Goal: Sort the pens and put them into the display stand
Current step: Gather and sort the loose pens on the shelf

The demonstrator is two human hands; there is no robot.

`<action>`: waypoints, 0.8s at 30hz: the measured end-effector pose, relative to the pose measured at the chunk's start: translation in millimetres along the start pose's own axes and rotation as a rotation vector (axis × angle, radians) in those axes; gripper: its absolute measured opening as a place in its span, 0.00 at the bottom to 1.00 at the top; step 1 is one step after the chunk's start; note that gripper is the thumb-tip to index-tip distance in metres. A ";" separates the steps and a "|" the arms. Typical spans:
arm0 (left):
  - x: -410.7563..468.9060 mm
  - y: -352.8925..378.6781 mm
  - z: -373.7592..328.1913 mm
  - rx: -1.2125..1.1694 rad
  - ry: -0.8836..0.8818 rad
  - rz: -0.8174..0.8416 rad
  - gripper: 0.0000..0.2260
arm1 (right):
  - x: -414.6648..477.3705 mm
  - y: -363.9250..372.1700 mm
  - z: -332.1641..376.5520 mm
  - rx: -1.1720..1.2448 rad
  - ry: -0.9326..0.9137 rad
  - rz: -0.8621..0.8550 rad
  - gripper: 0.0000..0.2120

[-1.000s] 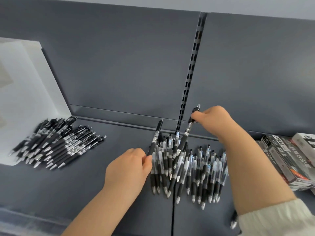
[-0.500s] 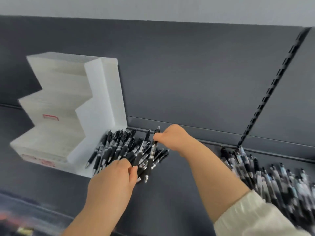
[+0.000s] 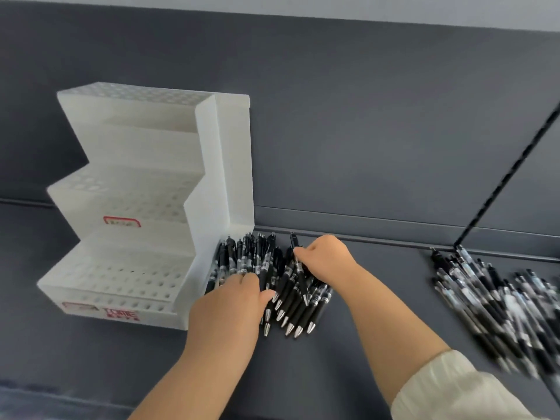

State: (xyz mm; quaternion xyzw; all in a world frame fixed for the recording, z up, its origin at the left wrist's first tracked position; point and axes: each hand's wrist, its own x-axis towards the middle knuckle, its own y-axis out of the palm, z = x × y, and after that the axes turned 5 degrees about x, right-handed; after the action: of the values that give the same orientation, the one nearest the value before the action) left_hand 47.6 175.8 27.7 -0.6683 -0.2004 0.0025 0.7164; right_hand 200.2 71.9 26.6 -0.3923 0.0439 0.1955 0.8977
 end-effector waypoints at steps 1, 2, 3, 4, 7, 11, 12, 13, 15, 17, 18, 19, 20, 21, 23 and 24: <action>1.7 2.8 -0.3 -0.009 0.030 -0.055 0.13 | -2.4 -0.4 -2.7 0.005 0.006 -0.011 0.23; 3.0 3.4 -0.9 -0.042 0.063 -0.065 0.15 | -5.0 -1.2 -5.3 0.007 0.011 -0.019 0.23; 4.9 2.8 -1.9 -0.068 0.099 -0.069 0.16 | -7.9 -2.4 -8.0 0.007 0.015 -0.026 0.24; 6.7 2.9 -3.8 -0.079 0.117 -0.074 0.17 | -11.3 -4.2 -10.8 0.011 0.017 -0.036 0.24; 10.5 3.2 -15.5 -0.087 0.169 -0.010 0.17 | -24.3 -13.6 -20.2 0.022 0.021 -0.082 0.24; 19.1 5.7 -42.4 -0.132 0.236 -0.004 0.18 | -41.7 -32.6 -37.4 0.037 0.051 -0.142 0.24; 21.4 6.6 -50.0 -0.129 0.256 -0.011 0.17 | -45.9 -37.6 -42.6 0.040 0.063 -0.153 0.24; 23.4 8.2 -59.0 -0.111 0.276 -0.016 0.17 | -50.2 -42.3 -48.2 0.040 0.074 -0.163 0.23; 24.0 11.8 -75.5 -0.119 0.288 -0.072 0.15 | -58.9 -51.0 -60.4 0.027 0.086 -0.182 0.21; 24.2 9.1 -93.1 -0.126 0.294 -0.090 0.14 | -67.5 -60.5 -73.8 0.003 0.086 -0.201 0.16; 23.2 8.2 -102.6 -0.104 0.307 -0.047 0.13 | -71.8 -66.3 -81.1 -0.018 0.083 -0.207 0.15; 22.6 9.3 -112.5 -0.089 0.319 -0.004 0.13 | -76.2 -72.8 -88.8 -0.040 0.080 -0.215 0.15; 22.4 9.6 -123.6 -0.079 0.333 0.025 0.13 | -80.2 -79.8 -97.1 -0.062 0.076 -0.223 0.14; 23.5 8.1 -135.7 -0.082 0.343 0.042 0.13 | -83.8 -87.3 -106.0 -0.079 0.073 -0.234 0.14; 25.0 9.2 -158.4 -0.060 0.349 0.061 0.13 | -90.5 -103.7 -124.4 -0.118 0.075 -0.249 0.14; 25.1 9.8 -171.2 -0.059 0.341 0.072 0.13 | -93.5 -112.5 -134.2 -0.143 0.082 -0.252 0.14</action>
State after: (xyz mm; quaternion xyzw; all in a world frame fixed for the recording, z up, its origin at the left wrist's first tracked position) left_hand 123.0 19.9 20.8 -0.6865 -0.0519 -0.0911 0.7195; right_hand 167.5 -123.8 33.2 -0.4652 0.0169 0.0678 0.8824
